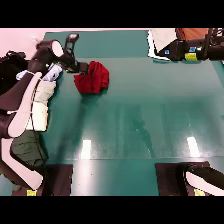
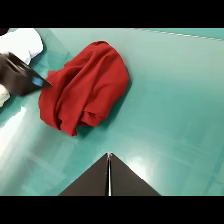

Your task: Fold the shirts.

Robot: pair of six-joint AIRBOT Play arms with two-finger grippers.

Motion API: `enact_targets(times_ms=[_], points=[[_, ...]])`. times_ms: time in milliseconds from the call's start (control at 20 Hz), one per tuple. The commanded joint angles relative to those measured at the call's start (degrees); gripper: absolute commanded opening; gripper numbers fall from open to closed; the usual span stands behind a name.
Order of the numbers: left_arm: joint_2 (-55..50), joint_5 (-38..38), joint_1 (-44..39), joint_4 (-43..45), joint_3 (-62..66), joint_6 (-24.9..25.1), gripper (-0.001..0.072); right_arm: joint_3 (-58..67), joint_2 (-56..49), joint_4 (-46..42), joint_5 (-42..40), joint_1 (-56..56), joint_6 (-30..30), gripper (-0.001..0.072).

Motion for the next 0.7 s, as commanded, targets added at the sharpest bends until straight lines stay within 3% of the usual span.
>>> enact_targets(times_ms=[0, 50, 150, 400, 550, 650], points=[[-4.07, 0.61, -0.02, -3.45, -0.33, -1.42, 0.0556, 0.04, 0.02, 0.04, 0.50, 0.00, 0.02, 0.0017], [-4.00, 1.01, -0.02, -4.39, -0.28, -1.42, 0.0513, 0.04, 0.02, 0.04, 0.74, 0.02, 0.02, 0.0017], [-3.76, 0.28, 0.00, -4.68, 0.96, -1.38, 0.0033, 0.07, 0.09, 0.11, 1.20, 0.02, 0.02, 0.0017], [2.95, -1.70, -0.02, -4.02, 13.53, 0.59, 0.0024, 0.07, 5.09, 0.04, -1.90, 0.00, 0.02, 0.0017], [16.72, 3.80, -0.02, -4.72, 14.99, 0.57, 0.0025, 0.07, 10.08, 0.02, -5.16, 0.00, 0.00, 0.0017], [25.05, 3.28, -0.52, -4.44, 14.97, 0.79, 0.0024, 0.07, 12.85, 0.00, -7.13, 0.00, 0.00, 0.0017]])
